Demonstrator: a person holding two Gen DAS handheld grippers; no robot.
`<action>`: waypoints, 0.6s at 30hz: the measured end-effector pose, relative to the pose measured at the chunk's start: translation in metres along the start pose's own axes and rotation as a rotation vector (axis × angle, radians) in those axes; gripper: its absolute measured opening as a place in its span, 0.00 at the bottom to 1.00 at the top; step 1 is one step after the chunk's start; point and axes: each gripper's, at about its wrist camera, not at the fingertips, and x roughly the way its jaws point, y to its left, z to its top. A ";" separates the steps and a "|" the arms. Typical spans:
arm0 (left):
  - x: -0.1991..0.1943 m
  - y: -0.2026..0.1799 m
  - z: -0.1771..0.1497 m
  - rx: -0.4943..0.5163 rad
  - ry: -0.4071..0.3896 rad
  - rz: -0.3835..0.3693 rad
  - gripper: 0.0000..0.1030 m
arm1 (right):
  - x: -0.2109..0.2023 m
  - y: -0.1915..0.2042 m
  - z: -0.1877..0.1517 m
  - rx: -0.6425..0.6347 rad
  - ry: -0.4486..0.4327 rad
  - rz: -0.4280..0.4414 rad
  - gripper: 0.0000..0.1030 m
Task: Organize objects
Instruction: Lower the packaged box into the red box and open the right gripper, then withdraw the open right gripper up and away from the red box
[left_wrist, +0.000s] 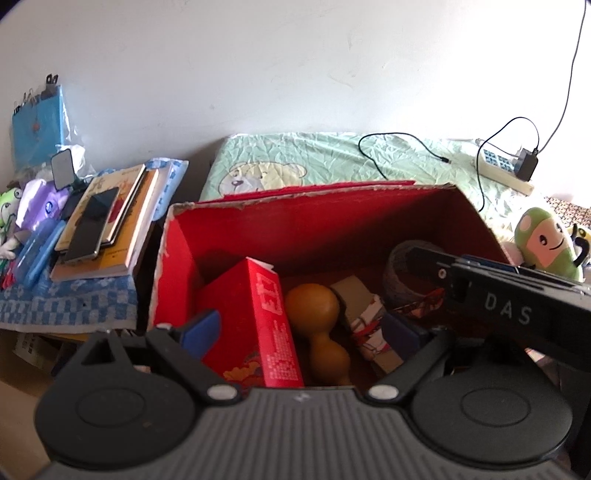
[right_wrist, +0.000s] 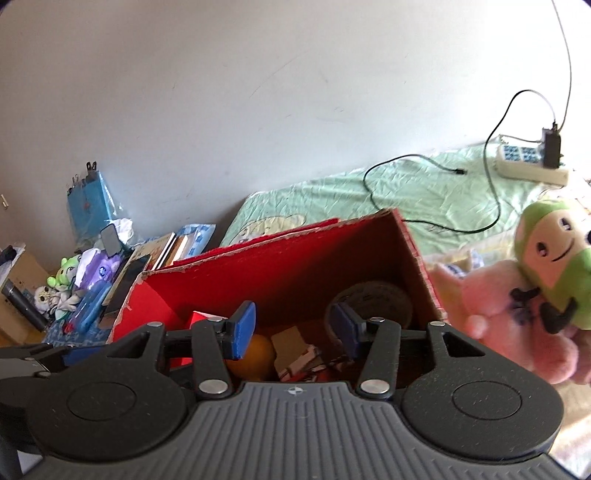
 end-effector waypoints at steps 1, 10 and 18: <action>-0.002 -0.001 -0.001 -0.001 -0.006 -0.002 0.92 | -0.003 -0.001 0.000 0.003 -0.006 -0.002 0.52; -0.009 -0.009 0.000 -0.021 -0.010 0.042 0.93 | -0.014 -0.010 0.001 0.011 -0.020 0.016 0.60; -0.013 -0.015 0.001 -0.089 0.000 0.122 0.97 | -0.017 -0.018 0.012 -0.023 0.035 0.089 0.60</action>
